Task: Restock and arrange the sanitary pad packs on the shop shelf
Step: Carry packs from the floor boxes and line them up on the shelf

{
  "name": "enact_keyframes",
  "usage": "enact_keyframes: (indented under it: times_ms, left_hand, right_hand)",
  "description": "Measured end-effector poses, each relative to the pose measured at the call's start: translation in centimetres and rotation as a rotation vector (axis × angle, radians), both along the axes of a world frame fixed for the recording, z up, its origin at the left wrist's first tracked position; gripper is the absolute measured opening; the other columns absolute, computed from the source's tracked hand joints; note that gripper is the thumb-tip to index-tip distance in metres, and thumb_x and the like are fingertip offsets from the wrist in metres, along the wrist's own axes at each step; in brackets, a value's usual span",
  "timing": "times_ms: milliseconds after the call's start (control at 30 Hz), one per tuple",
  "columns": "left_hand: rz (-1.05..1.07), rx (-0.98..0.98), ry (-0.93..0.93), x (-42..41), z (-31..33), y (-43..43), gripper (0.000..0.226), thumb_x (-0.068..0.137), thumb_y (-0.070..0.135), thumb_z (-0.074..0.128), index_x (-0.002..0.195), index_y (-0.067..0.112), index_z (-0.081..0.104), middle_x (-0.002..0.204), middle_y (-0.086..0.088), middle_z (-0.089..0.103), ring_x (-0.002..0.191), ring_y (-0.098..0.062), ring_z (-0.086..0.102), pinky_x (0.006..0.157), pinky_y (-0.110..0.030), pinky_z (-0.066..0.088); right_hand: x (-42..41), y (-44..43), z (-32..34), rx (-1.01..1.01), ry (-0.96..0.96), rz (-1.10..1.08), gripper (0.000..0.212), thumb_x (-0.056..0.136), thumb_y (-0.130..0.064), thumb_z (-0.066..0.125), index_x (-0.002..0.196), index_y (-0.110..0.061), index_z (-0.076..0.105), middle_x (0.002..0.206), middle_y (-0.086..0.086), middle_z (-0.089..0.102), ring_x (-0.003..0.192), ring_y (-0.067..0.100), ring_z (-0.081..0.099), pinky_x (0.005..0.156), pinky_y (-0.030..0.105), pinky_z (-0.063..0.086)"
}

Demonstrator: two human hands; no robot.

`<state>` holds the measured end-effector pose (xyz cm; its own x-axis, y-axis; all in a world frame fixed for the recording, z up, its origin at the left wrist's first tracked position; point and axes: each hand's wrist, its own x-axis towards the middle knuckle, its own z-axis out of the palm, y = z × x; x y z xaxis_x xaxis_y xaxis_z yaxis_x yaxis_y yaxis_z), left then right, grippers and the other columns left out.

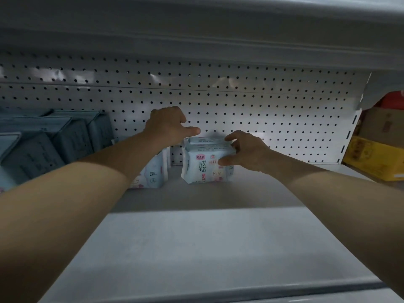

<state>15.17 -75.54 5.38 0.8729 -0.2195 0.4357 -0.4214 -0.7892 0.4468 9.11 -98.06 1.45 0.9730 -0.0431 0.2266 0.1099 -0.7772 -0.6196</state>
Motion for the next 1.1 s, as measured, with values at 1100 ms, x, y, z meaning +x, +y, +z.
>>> enact_keyframes:
  times_ms: [1100]
  left_hand:
    - [-0.024,-0.019,0.068,-30.6,-1.2,-13.0,0.054,0.088,0.036,0.073,0.132,0.015,0.048,0.138,-0.009,0.044,0.125,-0.028,0.044,0.096,-0.043,0.046]
  right_hand:
    - [-28.2,-9.4,5.3,-0.504,-0.102,-0.090,0.064,0.094,-0.043,0.066,0.148,-0.019,0.042,0.142,0.013,0.044,0.124,0.030,0.051,0.098,0.037,0.043]
